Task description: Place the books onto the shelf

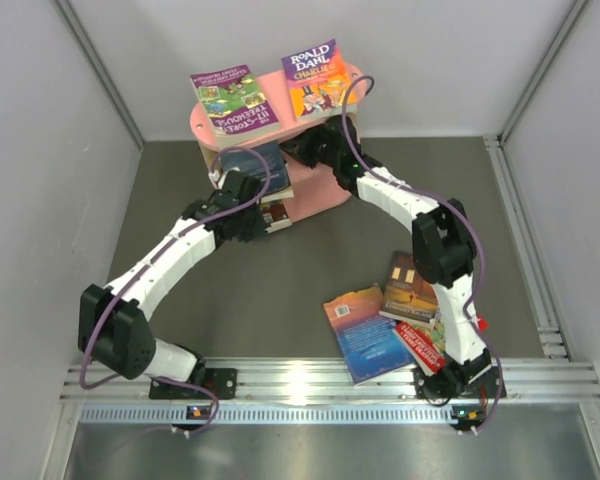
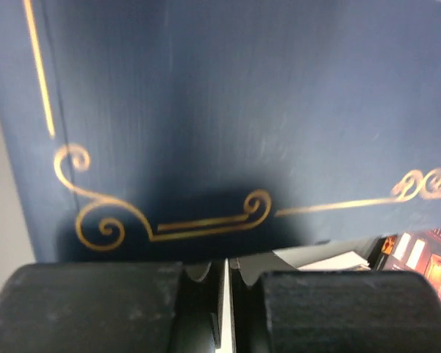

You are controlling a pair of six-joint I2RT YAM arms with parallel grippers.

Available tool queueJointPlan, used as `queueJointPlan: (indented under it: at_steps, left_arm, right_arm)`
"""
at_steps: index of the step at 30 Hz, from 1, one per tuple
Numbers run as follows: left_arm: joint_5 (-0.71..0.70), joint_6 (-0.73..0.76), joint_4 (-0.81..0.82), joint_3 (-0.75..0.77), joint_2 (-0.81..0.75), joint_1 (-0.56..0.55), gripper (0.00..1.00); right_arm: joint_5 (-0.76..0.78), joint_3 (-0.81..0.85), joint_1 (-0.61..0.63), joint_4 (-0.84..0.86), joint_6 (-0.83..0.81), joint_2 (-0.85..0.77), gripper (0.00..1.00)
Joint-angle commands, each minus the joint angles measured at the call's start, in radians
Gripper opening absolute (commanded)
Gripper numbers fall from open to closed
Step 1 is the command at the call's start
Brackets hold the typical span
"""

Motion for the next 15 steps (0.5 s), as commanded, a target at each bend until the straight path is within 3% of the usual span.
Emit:
queueJointPlan:
  at_steps: [1, 10, 15]
  left_arm:
    - [-0.004, 0.033, 0.044, 0.060, 0.023, 0.014, 0.07]
    - [0.004, 0.038, 0.050, 0.092, 0.058, 0.026, 0.06]
    - [0.015, 0.027, 0.067, 0.083, 0.060, 0.026, 0.05]
  right_arm:
    - [-0.046, -0.043, 0.082, -0.029, -0.030, -0.014, 0.00]
    - [-0.072, -0.287, 0.148, 0.012, -0.031, -0.181, 0.00]
    - [-0.104, -0.342, 0.171, 0.015, -0.031, -0.218, 0.00]
